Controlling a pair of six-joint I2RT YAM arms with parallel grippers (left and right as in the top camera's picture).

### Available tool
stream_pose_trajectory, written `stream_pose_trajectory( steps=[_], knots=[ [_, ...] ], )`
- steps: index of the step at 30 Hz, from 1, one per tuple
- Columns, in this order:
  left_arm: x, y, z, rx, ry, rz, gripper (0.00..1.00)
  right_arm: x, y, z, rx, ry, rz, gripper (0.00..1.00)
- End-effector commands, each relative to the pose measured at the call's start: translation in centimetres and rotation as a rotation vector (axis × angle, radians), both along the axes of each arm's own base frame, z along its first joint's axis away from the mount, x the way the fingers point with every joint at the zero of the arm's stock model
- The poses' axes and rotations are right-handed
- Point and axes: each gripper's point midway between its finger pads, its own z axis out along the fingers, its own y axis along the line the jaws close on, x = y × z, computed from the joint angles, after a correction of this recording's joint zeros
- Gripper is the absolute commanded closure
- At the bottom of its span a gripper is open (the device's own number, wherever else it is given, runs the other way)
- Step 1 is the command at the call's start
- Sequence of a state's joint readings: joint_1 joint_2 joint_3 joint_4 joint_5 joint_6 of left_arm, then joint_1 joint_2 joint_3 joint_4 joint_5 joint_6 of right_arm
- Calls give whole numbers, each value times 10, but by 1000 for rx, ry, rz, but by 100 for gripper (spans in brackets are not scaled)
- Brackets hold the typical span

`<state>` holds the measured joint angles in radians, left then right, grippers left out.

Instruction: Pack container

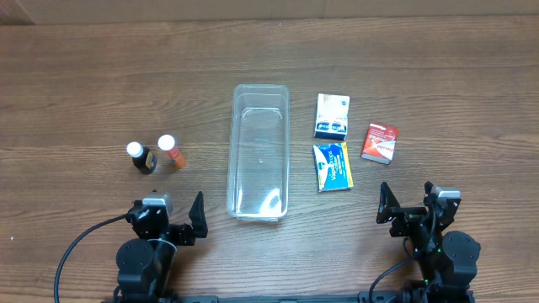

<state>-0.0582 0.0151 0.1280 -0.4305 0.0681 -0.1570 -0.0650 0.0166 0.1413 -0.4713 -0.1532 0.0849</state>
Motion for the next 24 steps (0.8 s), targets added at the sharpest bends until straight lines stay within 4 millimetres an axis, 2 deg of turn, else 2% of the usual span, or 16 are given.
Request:
stream_pose_trajectory(
  steps=[1,15,18,20,22,23,24],
  knots=[
    [0,1,1,-8,-7,5,0,0,1,0,-3,-9,8,0],
    [0,1,1,-8,-7,5,0,0,4,0,2,-11,22,0],
    [0,1,1,-8,-7,5,0,-2,20,4,28,-23,112,0],
    [0,1,1,-8,-7,5,0,-4,34,16,45,-67,197,0],
    [0,1,1,-8,-7,5,0,-4,37,35,84,-119,204,0],
    [0,1,1,-8,-7,5,0,-4,36,47,107,-144,196,0],
    [0,1,1,-8,-7,5,0,-6,36,67,127,-187,195,0]
  ],
)
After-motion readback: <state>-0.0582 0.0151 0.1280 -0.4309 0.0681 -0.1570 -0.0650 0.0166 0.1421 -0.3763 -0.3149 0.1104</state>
